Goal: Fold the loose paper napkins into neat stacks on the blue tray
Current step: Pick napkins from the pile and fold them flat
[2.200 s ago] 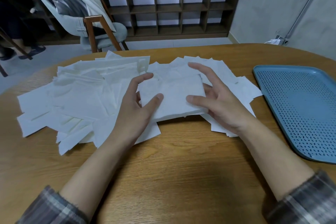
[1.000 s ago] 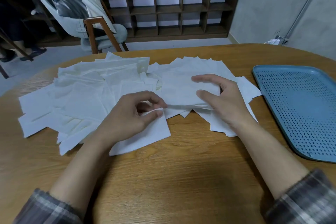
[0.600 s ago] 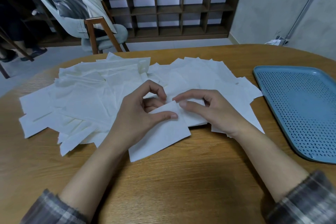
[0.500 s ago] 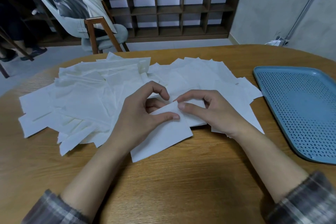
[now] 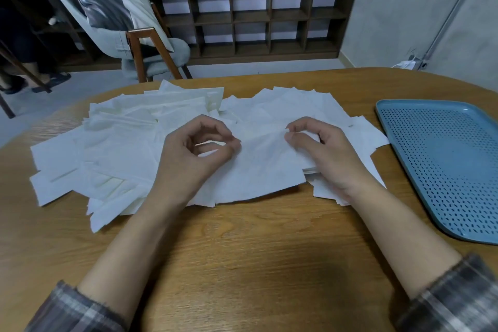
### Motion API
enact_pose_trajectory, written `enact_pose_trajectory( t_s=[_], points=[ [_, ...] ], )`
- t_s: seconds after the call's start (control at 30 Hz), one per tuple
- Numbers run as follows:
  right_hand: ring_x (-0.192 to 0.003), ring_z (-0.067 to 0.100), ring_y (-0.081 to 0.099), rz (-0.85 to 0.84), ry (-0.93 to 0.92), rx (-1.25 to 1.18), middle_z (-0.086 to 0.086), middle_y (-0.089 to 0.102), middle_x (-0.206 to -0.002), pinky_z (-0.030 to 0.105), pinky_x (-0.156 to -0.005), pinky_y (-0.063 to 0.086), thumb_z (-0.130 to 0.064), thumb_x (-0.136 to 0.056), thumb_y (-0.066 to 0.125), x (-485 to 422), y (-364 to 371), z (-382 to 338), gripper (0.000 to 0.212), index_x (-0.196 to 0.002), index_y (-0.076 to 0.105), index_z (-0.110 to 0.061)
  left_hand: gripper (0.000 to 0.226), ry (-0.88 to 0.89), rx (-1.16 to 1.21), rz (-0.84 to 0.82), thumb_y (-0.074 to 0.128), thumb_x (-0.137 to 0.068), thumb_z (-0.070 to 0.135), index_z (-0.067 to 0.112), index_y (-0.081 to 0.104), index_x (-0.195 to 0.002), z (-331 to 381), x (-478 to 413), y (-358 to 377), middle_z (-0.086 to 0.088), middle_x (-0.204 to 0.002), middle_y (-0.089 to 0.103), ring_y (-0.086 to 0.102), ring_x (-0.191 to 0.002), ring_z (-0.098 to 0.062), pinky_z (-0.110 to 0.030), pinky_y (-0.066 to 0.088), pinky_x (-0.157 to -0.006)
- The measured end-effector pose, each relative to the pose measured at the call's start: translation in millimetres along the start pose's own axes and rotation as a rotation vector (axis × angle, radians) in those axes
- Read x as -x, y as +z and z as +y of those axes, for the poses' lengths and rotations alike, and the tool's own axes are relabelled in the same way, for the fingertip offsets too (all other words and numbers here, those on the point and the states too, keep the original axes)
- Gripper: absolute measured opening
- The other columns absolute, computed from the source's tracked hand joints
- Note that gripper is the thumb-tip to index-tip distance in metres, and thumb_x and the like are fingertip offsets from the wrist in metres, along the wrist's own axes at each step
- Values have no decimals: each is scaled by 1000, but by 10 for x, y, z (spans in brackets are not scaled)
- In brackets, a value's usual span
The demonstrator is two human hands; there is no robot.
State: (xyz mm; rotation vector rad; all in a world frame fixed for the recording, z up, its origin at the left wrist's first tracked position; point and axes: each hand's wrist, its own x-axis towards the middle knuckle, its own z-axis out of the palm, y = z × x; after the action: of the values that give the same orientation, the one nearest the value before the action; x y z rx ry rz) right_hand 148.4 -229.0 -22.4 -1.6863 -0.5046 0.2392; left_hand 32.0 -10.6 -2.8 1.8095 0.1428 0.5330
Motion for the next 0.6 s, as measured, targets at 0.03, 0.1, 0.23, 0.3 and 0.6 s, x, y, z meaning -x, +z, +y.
enact_pose_trajectory(
  t_s=[0.03, 0.1, 0.23, 0.3, 0.6],
  points=[
    [-113, 21, 66, 20, 7, -24, -13, 72, -106, 42, -105, 45, -30, -96, 73, -6, -7, -1, 6, -91, 76, -30, 12, -2, -1, -23, 83, -87, 7, 11, 75, -95, 1, -8, -17, 3, -100, 78, 73, -95, -12, -26, 50, -83],
    [-110, 23, 67, 68, 26, -88, -8, 73, -107, 46, -104, 48, -35, -90, 72, -13, -18, -11, 7, -91, 76, -29, 12, -22, -39, -104, 81, -90, 13, 19, 80, -100, -5, -8, -33, 11, -109, 78, 65, -80, -11, -32, 42, -74],
    [-109, 22, 69, 121, 53, -162, -4, 74, -107, 50, -107, 49, -37, -86, 72, -18, -23, -33, 11, -91, 76, -27, 15, -53, -7, -122, 76, -94, 6, 17, 84, -97, -59, -5, 19, 9, -104, 81, 67, -82, 0, -15, 46, -69],
    [-118, 28, 67, 82, 47, -139, -3, 74, -112, 57, -115, 44, -37, -88, 72, -16, -22, -25, 12, -92, 74, -26, 17, -37, -11, -56, 73, -95, 2, 16, 84, -97, -96, -10, 37, 8, -102, 81, 73, -93, -6, -18, 51, -73],
    [-123, 11, 67, -165, 17, -152, -11, 71, -130, 35, -107, 53, -9, -97, 71, 87, 73, -118, 53, -140, 62, -37, 12, -51, 42, 7, 77, -93, 5, 11, 83, -102, -84, 7, 71, 7, -92, 81, 68, -65, 3, -7, 46, -59]
  ],
)
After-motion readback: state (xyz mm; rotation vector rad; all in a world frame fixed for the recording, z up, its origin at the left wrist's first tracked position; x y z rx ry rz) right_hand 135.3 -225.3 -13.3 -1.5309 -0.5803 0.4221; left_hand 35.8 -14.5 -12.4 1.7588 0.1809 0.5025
